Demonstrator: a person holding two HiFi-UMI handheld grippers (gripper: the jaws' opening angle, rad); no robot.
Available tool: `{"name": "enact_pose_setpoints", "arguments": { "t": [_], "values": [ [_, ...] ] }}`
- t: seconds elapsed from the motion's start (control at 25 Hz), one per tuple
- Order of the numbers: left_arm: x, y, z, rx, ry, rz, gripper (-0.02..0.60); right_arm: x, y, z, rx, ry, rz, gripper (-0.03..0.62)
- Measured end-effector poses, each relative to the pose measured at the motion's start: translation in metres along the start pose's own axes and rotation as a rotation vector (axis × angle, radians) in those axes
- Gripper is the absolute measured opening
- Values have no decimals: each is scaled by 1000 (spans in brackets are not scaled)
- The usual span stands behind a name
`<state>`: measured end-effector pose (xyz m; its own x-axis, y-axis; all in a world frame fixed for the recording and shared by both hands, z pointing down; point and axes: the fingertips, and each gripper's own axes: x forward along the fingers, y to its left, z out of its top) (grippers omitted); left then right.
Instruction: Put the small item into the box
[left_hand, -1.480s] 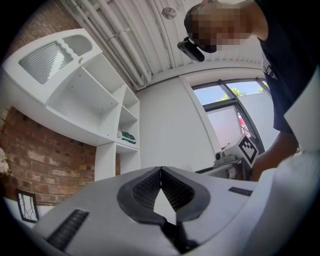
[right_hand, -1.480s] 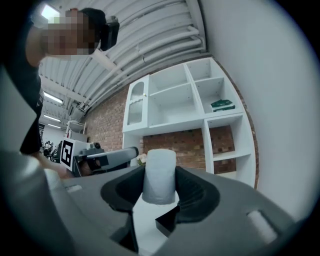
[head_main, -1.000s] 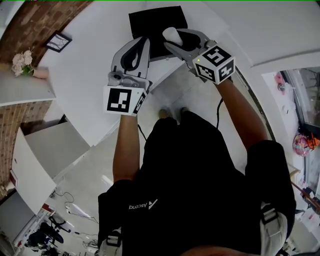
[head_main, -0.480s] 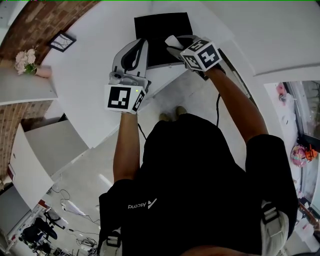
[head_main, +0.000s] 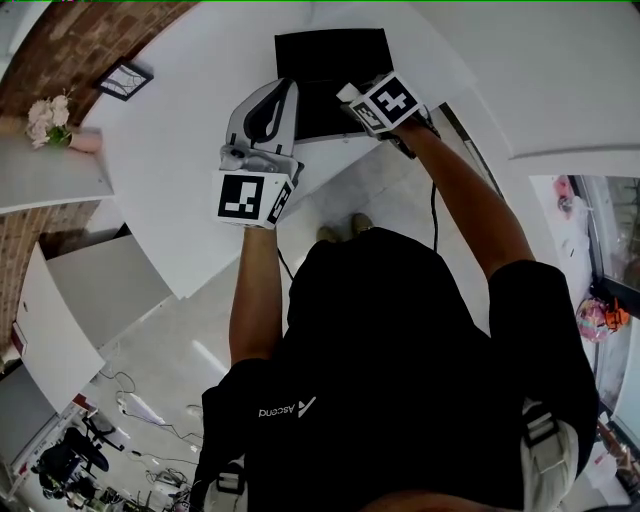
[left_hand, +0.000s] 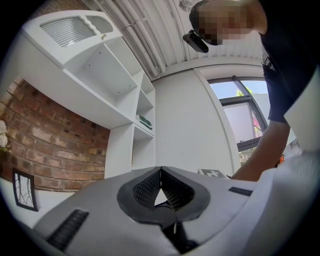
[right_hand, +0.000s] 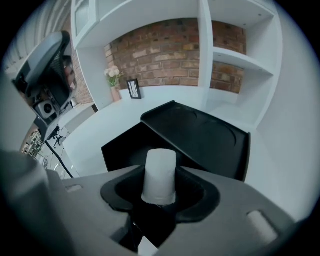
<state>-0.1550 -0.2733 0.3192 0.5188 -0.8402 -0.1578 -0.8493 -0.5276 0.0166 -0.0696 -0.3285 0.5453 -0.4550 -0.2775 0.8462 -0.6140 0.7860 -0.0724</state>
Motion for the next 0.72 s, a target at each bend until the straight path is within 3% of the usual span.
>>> {"name": "enact_pose_setpoints", "arguments": {
  "t": [0.28,0.72],
  "values": [
    [-4,13,-7,-8,11,26,-2,30,-4,-12,-20,144,-12,186],
    [-17,27,-11,-14,20,56,-2,51,-5,-21,-69,256,-65,189]
  ]
}}
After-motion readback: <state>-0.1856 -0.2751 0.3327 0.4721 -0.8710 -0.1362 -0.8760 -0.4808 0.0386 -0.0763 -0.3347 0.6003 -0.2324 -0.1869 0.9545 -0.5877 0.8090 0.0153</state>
